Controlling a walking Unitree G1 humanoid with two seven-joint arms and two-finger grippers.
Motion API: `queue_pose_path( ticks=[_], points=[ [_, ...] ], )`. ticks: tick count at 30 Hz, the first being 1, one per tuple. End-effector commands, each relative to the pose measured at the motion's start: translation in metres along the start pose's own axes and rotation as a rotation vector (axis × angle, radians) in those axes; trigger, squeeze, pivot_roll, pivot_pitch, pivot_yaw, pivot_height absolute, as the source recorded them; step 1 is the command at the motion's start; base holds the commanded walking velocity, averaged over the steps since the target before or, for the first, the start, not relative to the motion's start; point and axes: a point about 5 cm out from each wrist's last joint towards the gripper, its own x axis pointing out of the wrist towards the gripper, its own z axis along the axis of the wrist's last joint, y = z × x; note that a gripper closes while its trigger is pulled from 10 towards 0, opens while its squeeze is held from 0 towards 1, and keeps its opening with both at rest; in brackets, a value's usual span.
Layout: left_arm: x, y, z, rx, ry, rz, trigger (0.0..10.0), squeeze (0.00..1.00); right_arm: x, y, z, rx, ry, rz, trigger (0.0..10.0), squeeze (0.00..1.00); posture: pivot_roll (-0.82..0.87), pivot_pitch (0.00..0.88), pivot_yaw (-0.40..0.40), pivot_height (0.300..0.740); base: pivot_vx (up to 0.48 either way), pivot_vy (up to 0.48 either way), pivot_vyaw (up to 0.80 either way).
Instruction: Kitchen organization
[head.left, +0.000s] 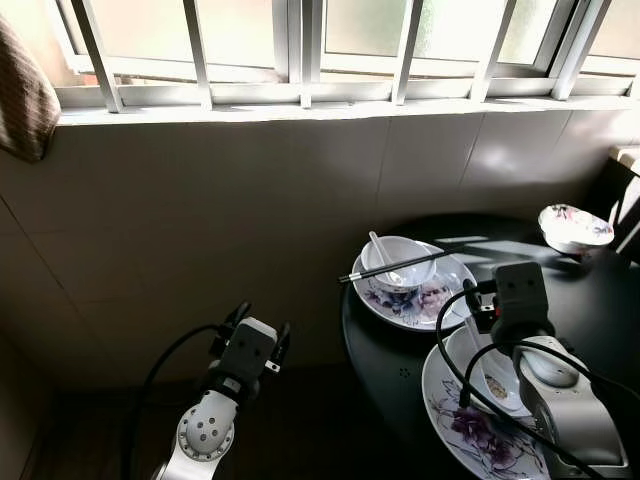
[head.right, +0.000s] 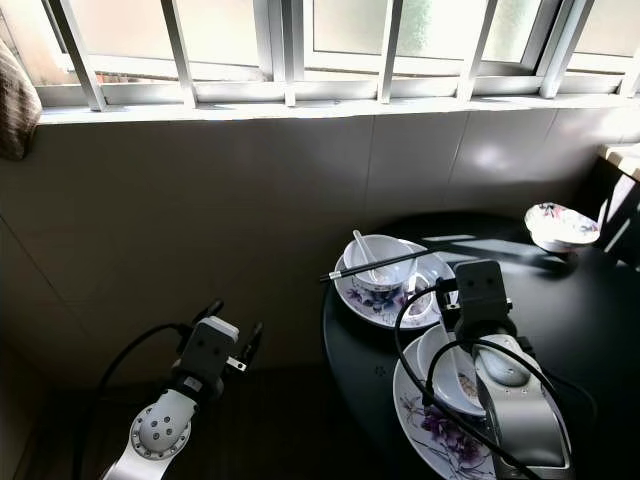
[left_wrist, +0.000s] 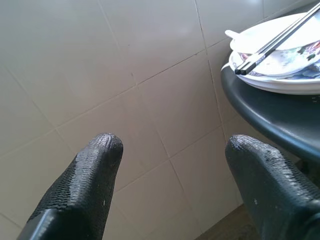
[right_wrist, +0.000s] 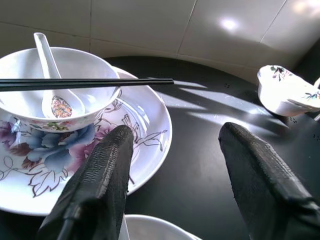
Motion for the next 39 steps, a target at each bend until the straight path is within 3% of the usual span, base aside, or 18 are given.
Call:
queue_pose_path(
  ticks=[1,7,11,18,23,28,39],
  points=[
    [0.001,0.002,-0.001,-0.006,0.004,-0.001,10.0,0.00,-0.005,0.003,0.008,0.025,0.004,0.045,10.0,0.00,-0.03,0.000,-0.045,0.740,0.000,0.000,0.00],
    [0.001,0.002,-0.002,-0.012,0.007,-0.007,10.0,0.00,-0.013,-0.002,0.004,0.051,0.120,0.098,10.0,0.00,-0.03,0.000,-0.045,0.740,0.000,0.000,0.00],
    [0.001,0.002,-0.003,-0.016,0.009,-0.008,10.0,0.00,-0.024,0.004,-0.003,0.044,0.215,0.200,10.0,0.00,-0.04,0.000,-0.044,0.740,0.000,0.000,0.00],
    [0.002,0.002,-0.004,-0.024,0.011,-0.011,10.0,0.00,-0.023,-0.007,-0.007,0.051,0.279,0.145,10.0,0.00,-0.04,0.000,-0.044,0.740,0.000,0.000,0.00],
    [0.002,0.002,-0.004,-0.029,0.012,-0.014,10.0,0.00,-0.026,-0.008,-0.014,0.044,0.333,0.172,10.0,0.00,-0.04,0.000,-0.043,0.740,0.000,0.000,0.00],
    [0.003,0.002,-0.003,-0.032,0.010,-0.020,10.0,0.00,-0.020,-0.012,-0.042,0.073,0.438,0.224,10.0,0.00,-0.04,0.000,-0.041,0.740,0.000,0.000,0.00],
    [0.005,0.000,-0.003,-0.030,0.008,-0.023,10.0,0.00,0.002,-0.023,-0.051,0.098,0.463,0.231,10.0,0.00,-0.02,0.000,-0.044,0.740,0.000,0.000,0.00]
  ],
)
